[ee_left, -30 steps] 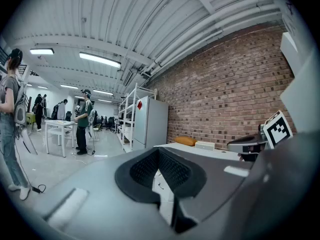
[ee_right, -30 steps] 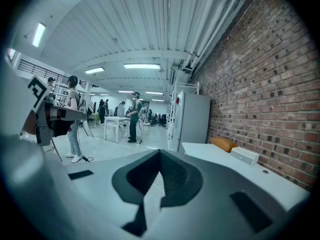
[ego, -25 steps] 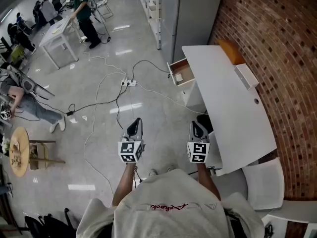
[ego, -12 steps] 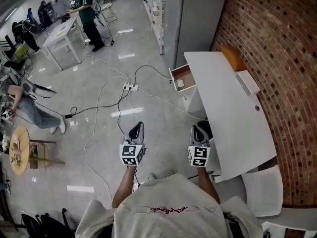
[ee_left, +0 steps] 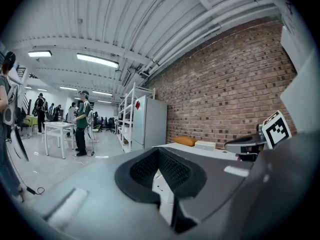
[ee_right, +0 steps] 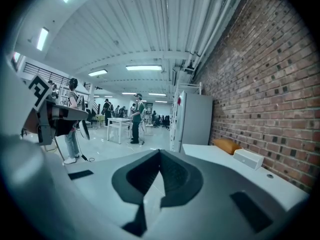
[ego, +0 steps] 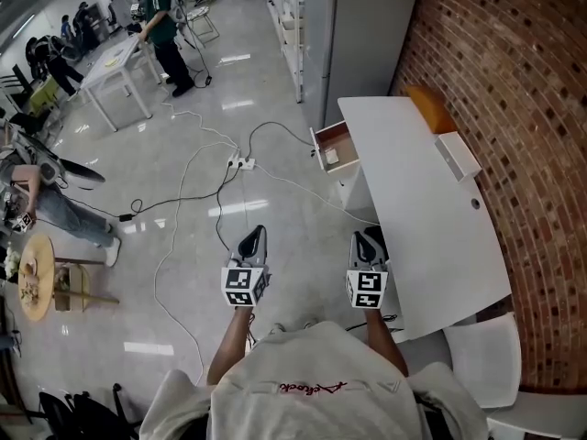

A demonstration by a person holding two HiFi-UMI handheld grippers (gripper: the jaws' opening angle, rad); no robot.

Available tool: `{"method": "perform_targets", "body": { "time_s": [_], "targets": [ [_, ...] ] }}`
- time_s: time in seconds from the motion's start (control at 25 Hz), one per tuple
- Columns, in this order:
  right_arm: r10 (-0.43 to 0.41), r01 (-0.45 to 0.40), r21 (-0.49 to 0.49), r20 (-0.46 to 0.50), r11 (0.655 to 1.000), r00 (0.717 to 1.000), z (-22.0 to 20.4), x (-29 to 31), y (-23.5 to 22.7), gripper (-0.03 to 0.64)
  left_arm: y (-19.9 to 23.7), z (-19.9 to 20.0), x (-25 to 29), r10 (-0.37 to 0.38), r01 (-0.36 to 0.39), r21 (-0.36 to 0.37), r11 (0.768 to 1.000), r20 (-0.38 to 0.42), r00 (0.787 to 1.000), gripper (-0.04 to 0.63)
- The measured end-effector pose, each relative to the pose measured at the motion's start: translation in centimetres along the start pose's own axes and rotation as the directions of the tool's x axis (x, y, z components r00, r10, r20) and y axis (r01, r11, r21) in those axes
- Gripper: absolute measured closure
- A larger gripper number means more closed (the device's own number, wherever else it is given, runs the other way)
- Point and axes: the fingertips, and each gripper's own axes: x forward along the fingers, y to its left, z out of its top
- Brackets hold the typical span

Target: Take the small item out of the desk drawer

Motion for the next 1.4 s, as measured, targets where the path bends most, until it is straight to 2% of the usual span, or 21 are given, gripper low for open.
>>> {"method": "perform_targets", "body": {
  "time_s": [0.36, 0.76, 1.12, 1.4],
  "targets": [
    [0.031, -0.031, -0.001, -0.003, 1.000, 1.000, -0.8, 0.9, -2.5, 0.604, -2.0, -0.5, 1.9, 0.015, -0.015, 0.006, 1.000, -0.011, 1.000, 0.586],
    [0.050, -0.050, -0.009, -0.010, 0.999, 0.999, -1.2, 3.5, -3.0, 0.604, -1.2, -1.4, 3.8, 0.041, -0.041, 0.001, 0.999, -0.031, 0.999, 0.586],
    [0.009, -0.009, -0.006, -0.037, 1.000, 0.999, -1.4, 7.5, -5.3, 0.606, -0.2, -1.3, 9.8, -0.010, 0.009, -0.008, 1.000, -0.030, 1.000, 0.586],
    [-0.025, 0.025, -0.014, -0.044, 1.000, 0.999, 0.2, 13.2, -6.7, 0.604, 2.7, -0.3, 16.0, -0.048, 0.047, -0.016, 0.999, -0.021, 0.999, 0.586]
  ]
}}
